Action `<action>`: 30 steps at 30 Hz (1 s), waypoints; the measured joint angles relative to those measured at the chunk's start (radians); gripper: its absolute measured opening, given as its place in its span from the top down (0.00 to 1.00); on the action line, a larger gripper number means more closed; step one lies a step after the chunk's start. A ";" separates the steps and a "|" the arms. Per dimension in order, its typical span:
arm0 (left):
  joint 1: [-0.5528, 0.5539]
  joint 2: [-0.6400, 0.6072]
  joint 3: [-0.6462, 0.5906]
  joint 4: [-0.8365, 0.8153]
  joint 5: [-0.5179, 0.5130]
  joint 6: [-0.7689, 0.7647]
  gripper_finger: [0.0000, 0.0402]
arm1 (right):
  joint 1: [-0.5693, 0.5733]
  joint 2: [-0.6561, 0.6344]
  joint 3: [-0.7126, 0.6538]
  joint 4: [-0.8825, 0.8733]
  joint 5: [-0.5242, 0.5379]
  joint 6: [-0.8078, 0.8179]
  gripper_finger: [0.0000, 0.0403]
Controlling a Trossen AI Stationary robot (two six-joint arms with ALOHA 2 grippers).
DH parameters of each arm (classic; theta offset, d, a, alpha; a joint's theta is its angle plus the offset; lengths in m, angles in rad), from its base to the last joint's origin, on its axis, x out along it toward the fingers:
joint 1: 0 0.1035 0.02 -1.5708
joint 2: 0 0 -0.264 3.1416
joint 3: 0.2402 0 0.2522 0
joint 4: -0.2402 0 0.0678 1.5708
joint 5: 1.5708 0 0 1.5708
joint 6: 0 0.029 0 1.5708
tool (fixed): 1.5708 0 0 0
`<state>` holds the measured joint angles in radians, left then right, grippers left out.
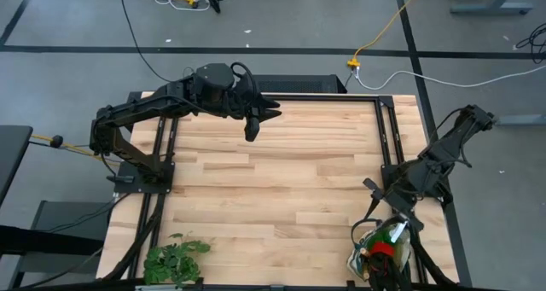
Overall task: Pick & Place Garden tools in Gardening bag
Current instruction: Put the red gloves into the gardening bag
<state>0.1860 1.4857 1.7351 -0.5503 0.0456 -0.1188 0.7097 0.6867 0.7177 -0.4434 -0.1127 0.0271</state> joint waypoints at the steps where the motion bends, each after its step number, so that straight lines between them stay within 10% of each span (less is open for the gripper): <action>1: 0.000 0.000 0.000 0.000 0.000 0.000 0.71 | 0.000 0.001 0.014 -0.015 -0.018 -0.006 0.51; 30: 0.000 0.000 0.000 0.000 0.000 0.000 0.71 | 0.088 0.310 0.301 -0.254 -0.221 -0.034 0.41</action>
<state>0.1859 1.4857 1.7351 -0.5503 0.0454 -0.1184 0.7981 0.9967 1.0187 -0.6969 -0.3334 -0.0064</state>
